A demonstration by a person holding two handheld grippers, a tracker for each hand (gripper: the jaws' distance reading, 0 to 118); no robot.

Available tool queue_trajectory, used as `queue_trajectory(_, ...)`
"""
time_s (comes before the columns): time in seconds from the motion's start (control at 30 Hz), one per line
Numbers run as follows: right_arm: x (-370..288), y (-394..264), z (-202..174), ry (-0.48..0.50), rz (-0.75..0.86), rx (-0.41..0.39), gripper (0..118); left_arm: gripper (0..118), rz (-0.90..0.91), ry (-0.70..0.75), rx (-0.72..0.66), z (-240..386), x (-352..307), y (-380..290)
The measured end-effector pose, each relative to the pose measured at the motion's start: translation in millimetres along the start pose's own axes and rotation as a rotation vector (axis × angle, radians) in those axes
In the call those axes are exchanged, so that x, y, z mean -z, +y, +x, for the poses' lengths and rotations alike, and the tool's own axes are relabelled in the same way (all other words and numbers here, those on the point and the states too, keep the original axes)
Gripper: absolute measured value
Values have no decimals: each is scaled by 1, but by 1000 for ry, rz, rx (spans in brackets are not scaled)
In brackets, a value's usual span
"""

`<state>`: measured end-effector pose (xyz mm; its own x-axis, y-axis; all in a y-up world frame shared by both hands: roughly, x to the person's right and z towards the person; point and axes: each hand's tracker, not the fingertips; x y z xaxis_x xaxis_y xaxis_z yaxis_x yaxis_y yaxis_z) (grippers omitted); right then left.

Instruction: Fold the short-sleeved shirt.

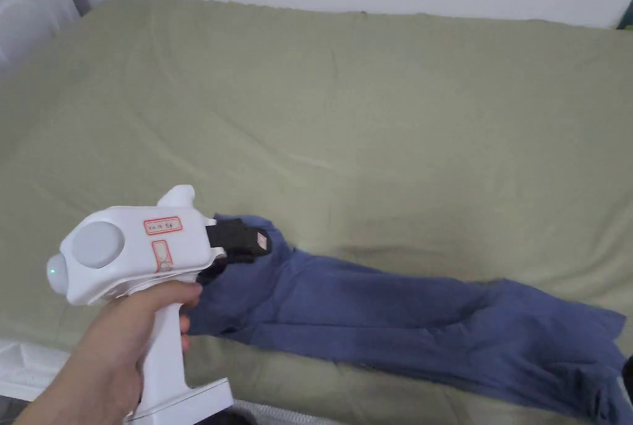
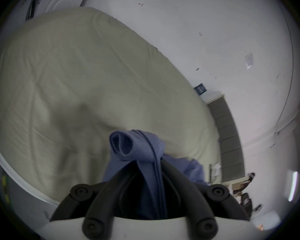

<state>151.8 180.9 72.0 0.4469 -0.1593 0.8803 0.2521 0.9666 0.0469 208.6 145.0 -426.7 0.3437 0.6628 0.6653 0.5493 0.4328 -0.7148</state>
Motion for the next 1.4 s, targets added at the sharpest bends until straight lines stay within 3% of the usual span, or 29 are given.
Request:
queue_trajectory(0.2, -16, -1, 18, -3, 42, 28, 1, 4, -25, 19, -305, 49, 74, -45)
queue_trajectory(0.27, -21, -2, 24, -20, 58, 33, 1, 4, -34, 110, -217, 63, 101, -56)
queue_trajectory(0.33, -26, 0, 29, -42, 69, 20, 1, 7, -34, 242, -39, 60, 123, -61)
queue_trajectory(0.37, -28, 1, 30, -52, 74, 6, 1, 16, -48, 253, 0, 61, 127, -64)
queue_trajectory(0.43, -32, 3, 33, -62, 89, -15, 1, 83, -80, 246, 62, 64, 133, -67)
queue_trajectory(0.47, -33, 4, 34, -66, 94, -22, 1, 103, -114, 217, 119, 66, 131, -68)
queue_trajectory(0.5, -33, 4, 35, -67, 98, -26, 1, 104, -108, 197, 169, 71, 126, -67)
queue_trajectory(0.67, -33, -1, 36, -70, 82, -46, 1, 104, 118, 13, 276, 90, 34, -47)
queue_trajectory(0.77, -33, -7, 32, -56, 66, -55, 1, 102, 196, 37, 350, 78, -6, -39)
queue_trajectory(0.8, -32, -10, 30, -54, 59, -57, 1, 94, 176, 96, 378, 71, -9, -39)
queue_trajectory(0.83, -31, -12, 29, -46, 48, -51, 1, 76, 156, 110, 395, 66, -8, -41)
queue_trajectory(0.9, -27, -16, 26, -32, 21, -36, 1, 12, 91, 108, 372, 56, 7, -50)
queue_trajectory(1.1, -27, -17, 21, -22, 1, -31, 1, 12, -82, 71, 325, 50, 105, -97)
queue_trajectory(1.2, -29, -14, 26, -49, -8, -39, 1, 12, -195, 124, 331, 61, 157, -131)
queue_trajectory(1.33, -29, -10, 36, -84, -11, -49, 1, 12, -199, 88, 534, 98, 165, -164)
queue_trajectory(1.4, -27, -9, 39, -87, -12, -46, 1, 12, -178, 95, 534, 94, 160, -163)
